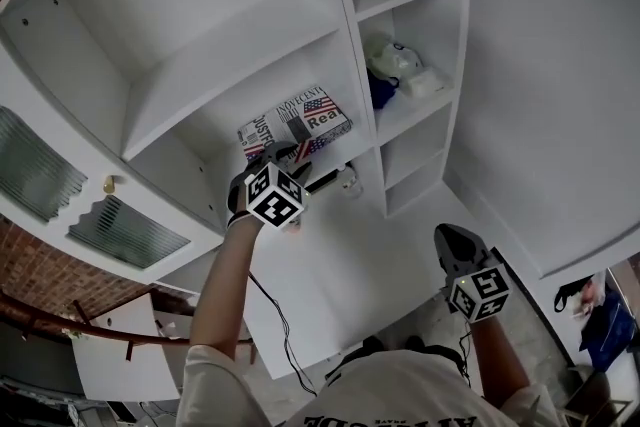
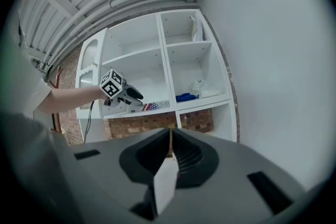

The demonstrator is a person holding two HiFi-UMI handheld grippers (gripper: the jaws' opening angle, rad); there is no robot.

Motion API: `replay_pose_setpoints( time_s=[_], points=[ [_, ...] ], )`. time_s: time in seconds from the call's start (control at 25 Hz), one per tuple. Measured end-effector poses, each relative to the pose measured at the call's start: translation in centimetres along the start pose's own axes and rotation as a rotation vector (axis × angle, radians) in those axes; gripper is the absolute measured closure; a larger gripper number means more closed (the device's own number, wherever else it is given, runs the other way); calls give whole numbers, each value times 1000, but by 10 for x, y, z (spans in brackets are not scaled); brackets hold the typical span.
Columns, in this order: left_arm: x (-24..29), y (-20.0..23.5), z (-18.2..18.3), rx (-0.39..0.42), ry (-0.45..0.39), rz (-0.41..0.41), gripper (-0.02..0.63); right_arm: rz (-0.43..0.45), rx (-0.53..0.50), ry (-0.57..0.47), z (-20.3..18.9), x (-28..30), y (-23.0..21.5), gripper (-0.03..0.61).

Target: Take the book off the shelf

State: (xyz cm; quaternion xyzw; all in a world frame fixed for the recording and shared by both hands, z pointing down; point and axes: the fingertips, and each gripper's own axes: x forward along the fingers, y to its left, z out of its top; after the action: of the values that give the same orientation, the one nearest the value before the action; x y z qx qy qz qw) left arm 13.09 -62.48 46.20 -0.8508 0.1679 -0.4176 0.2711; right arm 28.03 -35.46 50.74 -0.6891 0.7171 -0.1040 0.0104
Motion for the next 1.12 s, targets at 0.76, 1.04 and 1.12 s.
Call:
replay_pose_setpoints(
  time_s=[0.76, 1.04, 1.12],
  points=[
    [32, 15, -22, -110, 117, -233, 396, -34, 33, 30, -20, -10, 0, 545],
    [20, -6, -26, -51, 158, -261, 396, -16, 45, 34, -23, -8, 5, 545],
    [14, -14, -22, -31, 161, -269, 384, -8, 44, 34, -23, -7, 8, 545]
  ],
)
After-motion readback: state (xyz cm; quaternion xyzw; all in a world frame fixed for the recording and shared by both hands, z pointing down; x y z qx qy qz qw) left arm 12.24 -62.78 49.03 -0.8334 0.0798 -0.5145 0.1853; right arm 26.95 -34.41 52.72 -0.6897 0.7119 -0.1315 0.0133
